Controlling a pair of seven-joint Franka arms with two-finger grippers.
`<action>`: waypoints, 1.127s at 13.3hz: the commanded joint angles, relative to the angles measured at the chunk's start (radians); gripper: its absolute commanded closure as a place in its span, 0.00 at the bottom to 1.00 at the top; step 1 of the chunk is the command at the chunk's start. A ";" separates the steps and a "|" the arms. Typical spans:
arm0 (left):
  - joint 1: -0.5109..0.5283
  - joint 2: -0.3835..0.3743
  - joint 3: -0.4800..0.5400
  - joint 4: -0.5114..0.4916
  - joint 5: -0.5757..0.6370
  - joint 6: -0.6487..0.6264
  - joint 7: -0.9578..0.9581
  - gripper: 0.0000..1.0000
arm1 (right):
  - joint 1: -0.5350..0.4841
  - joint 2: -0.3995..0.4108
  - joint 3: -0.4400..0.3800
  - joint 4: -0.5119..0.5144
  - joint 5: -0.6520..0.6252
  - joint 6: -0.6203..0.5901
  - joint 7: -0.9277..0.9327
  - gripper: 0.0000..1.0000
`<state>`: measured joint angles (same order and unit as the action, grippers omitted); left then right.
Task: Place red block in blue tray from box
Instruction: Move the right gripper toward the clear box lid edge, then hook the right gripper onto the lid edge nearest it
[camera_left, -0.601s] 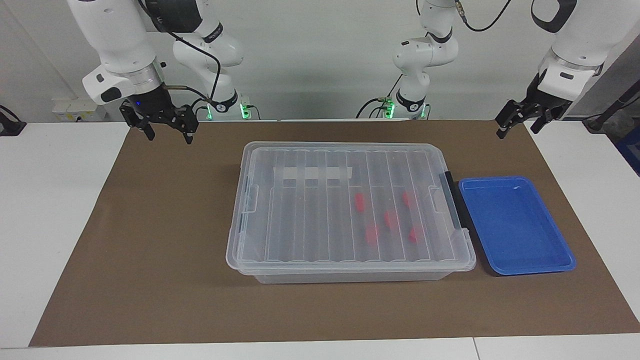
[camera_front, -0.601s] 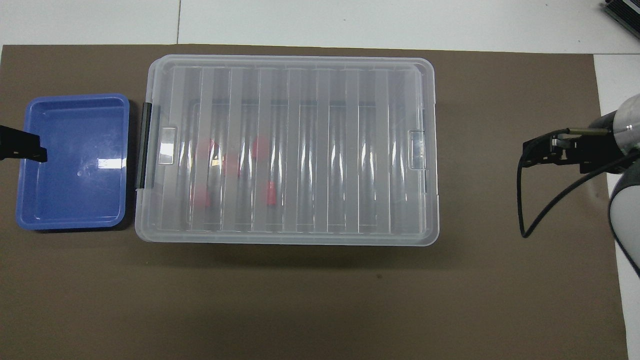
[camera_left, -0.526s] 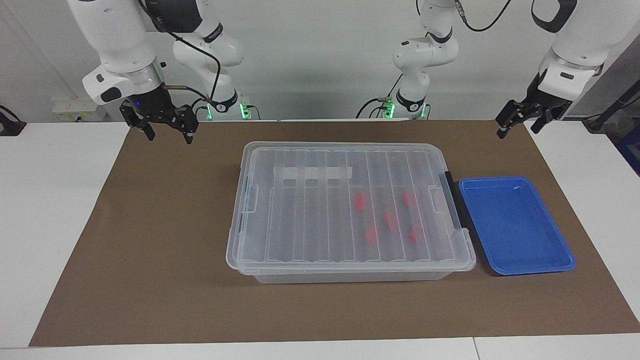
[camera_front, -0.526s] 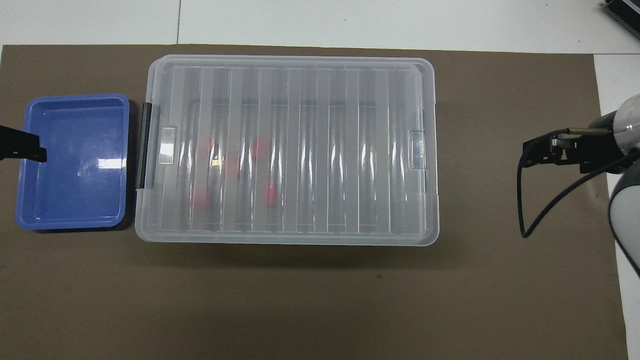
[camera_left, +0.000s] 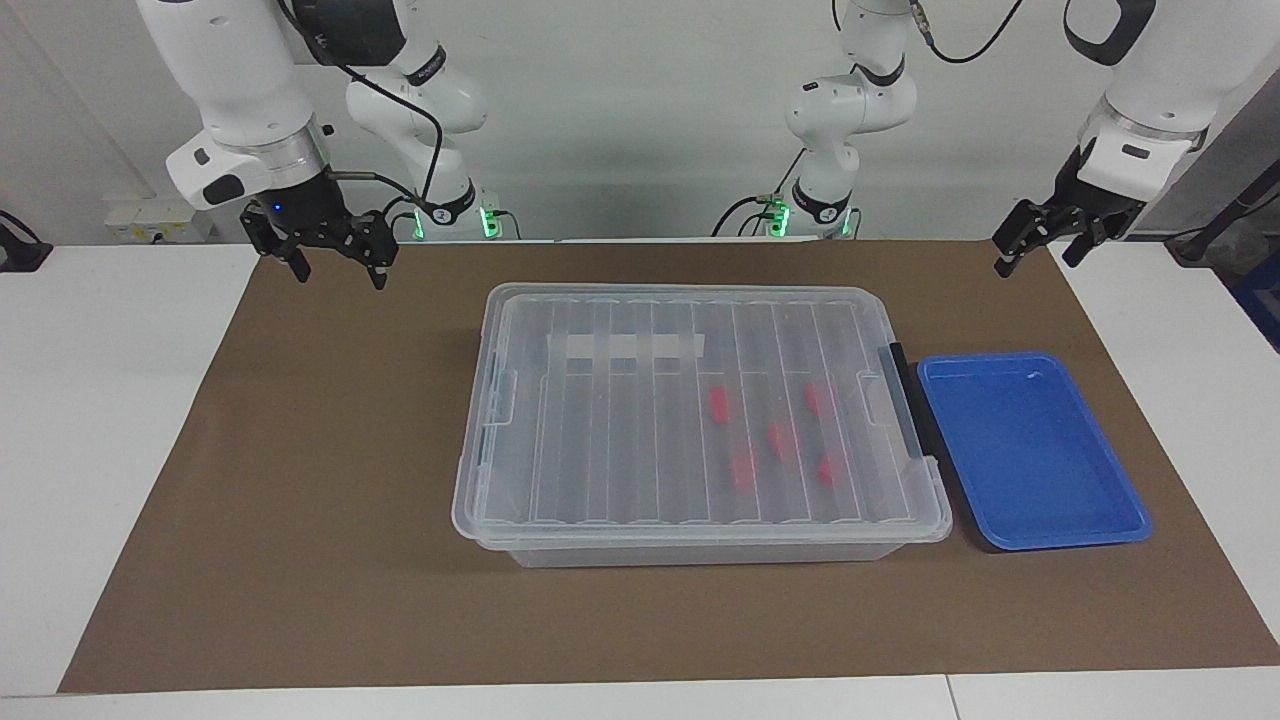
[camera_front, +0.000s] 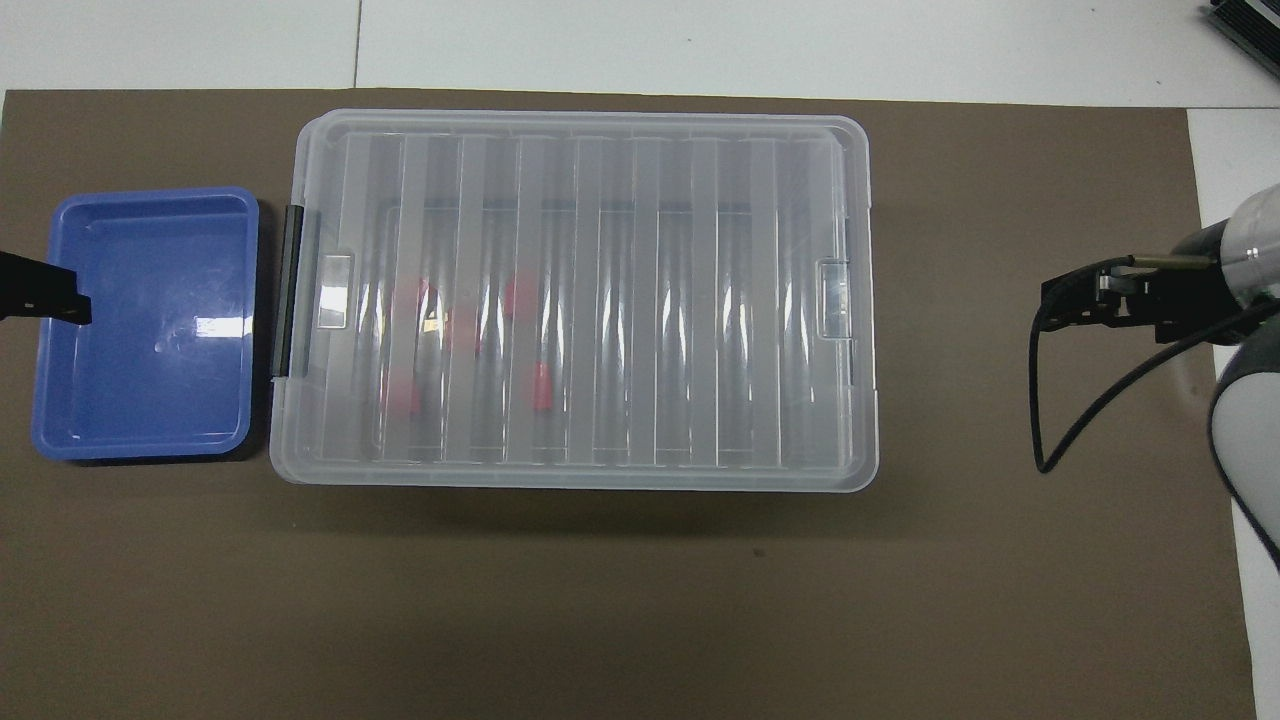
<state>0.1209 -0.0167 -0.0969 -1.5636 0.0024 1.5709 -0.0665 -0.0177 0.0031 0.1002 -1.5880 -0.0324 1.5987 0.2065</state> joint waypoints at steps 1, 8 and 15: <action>0.005 -0.026 0.002 -0.024 -0.016 -0.008 0.004 0.00 | 0.017 0.005 0.006 -0.050 0.002 0.075 -0.015 0.04; 0.005 -0.026 0.002 -0.024 -0.016 -0.008 0.004 0.00 | 0.093 0.070 0.007 -0.119 0.002 0.243 0.102 0.05; 0.005 -0.026 0.002 -0.024 -0.016 -0.008 0.004 0.00 | 0.148 0.136 0.007 -0.138 0.002 0.307 0.125 0.05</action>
<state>0.1211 -0.0167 -0.0969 -1.5636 0.0024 1.5709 -0.0665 0.1324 0.1300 0.1051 -1.7168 -0.0320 1.8866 0.3188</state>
